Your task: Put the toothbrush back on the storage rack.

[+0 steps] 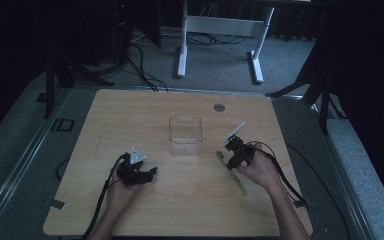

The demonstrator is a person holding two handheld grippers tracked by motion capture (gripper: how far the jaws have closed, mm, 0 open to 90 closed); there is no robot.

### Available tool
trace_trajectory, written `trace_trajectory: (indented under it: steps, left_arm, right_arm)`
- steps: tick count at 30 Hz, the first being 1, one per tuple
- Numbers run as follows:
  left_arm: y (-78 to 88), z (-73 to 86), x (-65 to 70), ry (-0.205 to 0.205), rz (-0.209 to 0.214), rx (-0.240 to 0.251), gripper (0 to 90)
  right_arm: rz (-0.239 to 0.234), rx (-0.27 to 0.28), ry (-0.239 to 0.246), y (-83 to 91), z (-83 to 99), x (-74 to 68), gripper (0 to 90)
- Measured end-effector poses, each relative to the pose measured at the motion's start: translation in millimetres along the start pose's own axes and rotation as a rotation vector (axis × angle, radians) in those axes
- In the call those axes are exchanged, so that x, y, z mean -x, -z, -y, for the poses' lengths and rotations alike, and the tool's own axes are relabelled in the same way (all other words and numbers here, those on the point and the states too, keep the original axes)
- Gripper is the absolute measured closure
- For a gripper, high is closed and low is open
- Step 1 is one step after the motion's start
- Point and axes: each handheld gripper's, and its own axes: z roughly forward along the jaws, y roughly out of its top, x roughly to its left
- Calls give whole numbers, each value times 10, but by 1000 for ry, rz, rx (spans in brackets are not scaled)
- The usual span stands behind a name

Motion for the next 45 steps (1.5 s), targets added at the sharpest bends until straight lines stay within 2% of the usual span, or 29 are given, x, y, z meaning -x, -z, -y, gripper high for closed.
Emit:
trace_trajectory:
  steps: [22, 32, 45]
  left_arm:
    - [0, 0, 0, -1, 0, 0, 327]
    - [0, 0, 0, -1, 0, 0, 327]
    - [0, 0, -1, -1, 0, -1, 327]
  right_arm:
    - [-11, -87, 15, -160, -13, -29, 684]
    - [-8, -107, 17, -203, -13, -32, 714]
    - [26, -131, 25, -276, -13, -46, 758]
